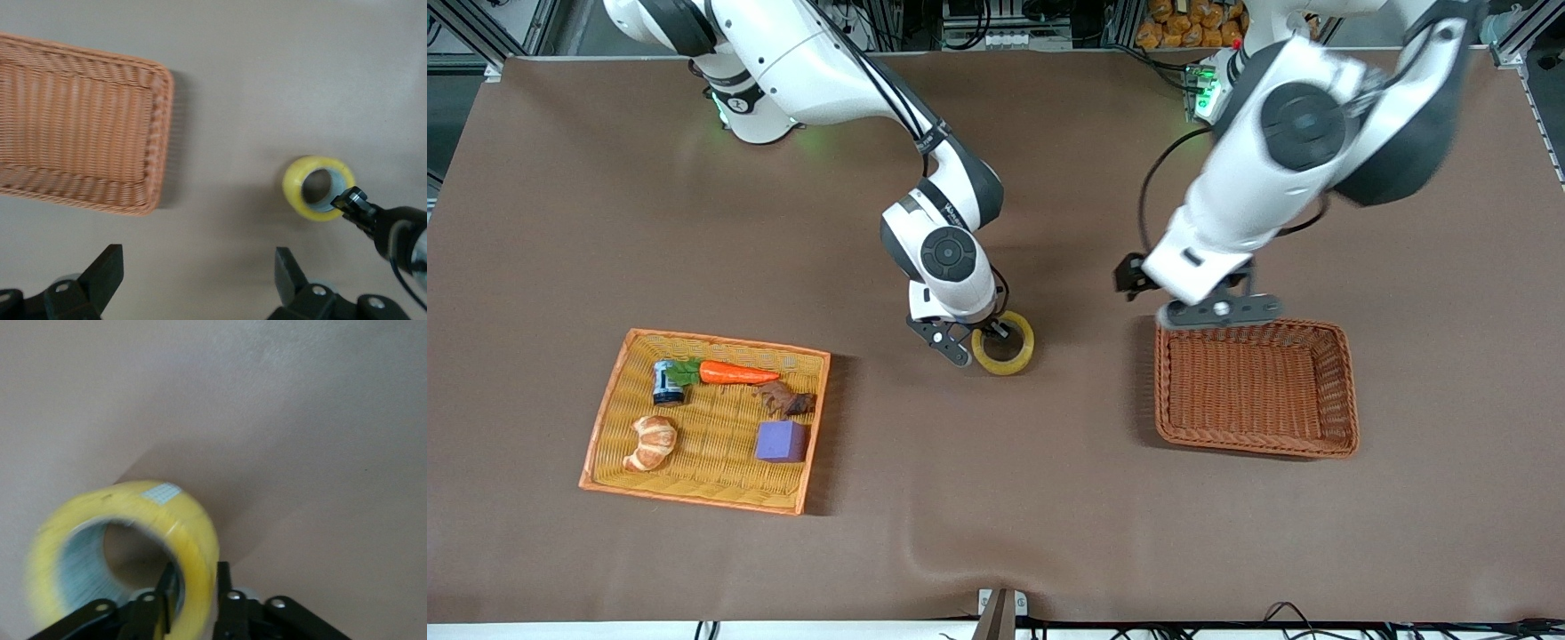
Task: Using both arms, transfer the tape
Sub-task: 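Set the tape on the table and open the right gripper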
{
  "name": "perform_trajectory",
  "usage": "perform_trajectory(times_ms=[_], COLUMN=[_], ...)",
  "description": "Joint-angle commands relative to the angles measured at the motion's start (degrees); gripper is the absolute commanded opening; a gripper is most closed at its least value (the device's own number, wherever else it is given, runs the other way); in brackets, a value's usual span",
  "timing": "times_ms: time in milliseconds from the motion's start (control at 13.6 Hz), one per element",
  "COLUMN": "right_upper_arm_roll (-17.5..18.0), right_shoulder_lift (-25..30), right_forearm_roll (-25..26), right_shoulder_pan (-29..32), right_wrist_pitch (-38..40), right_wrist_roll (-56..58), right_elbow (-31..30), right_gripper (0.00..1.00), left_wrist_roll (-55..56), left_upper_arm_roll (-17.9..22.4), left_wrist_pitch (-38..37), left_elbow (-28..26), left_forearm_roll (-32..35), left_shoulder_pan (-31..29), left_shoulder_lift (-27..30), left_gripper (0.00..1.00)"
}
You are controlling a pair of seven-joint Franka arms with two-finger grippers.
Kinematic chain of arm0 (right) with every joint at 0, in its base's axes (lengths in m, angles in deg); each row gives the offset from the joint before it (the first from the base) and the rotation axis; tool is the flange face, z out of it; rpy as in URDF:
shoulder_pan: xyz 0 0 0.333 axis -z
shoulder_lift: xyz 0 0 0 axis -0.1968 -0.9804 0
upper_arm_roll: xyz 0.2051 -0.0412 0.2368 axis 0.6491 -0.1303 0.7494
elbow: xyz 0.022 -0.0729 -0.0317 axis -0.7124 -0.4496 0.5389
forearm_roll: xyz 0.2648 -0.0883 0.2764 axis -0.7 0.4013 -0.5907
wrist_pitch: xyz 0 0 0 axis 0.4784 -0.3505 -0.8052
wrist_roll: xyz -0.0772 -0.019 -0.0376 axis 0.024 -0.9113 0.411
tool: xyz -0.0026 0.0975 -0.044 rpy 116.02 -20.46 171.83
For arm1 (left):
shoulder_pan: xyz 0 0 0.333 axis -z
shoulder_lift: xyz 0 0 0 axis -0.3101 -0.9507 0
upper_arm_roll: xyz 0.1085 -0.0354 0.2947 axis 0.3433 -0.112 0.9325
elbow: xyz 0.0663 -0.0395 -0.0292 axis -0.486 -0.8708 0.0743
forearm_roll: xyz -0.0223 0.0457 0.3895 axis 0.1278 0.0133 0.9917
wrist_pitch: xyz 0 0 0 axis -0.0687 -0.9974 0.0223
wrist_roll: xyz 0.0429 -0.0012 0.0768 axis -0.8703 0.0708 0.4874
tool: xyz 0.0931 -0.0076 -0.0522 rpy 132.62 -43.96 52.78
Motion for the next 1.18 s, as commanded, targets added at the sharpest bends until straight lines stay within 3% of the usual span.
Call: perform_trajectory(times_ms=[0,220,588,808,1102], right_upper_arm_roll=[-0.5,-0.7,-0.7,-0.8,-0.8], right_shoulder_lift=[1.3,5.4,13.5,21.2,33.1], right_forearm_roll=[-0.6,-0.8,-0.9,-0.6,6.0], right_shoulder_pan=[0.8,5.5,21.9,32.1,35.1], right_wrist_pitch=[0.8,10.0,25.9,28.3,29.7], right_wrist_roll=[-0.6,12.4,44.3,67.7,76.1], right_elbow=[0.8,0.8,-0.1,-5.6,-10.7], right_gripper=[1.00,1.00,1.00,1.00,1.00], left_wrist_roll=[2.2,2.3,9.4,12.3,15.2], left_upper_arm_roll=[0.4,0.3,0.6,0.8,0.7], left_wrist_pitch=[4.1,10.0,20.9,21.4,22.3], left_elbow=[0.8,0.8,0.9,0.6,-0.1], left_forearm_roll=[2.4,2.4,3.3,7.5,9.0], left_shoulder_pan=[1.0,1.8,8.9,10.6,12.0], left_shoulder_lift=[-4.5,-9.0,-17.6,-19.7,-22.9], left_gripper=[1.00,1.00,1.00,1.00,1.00])
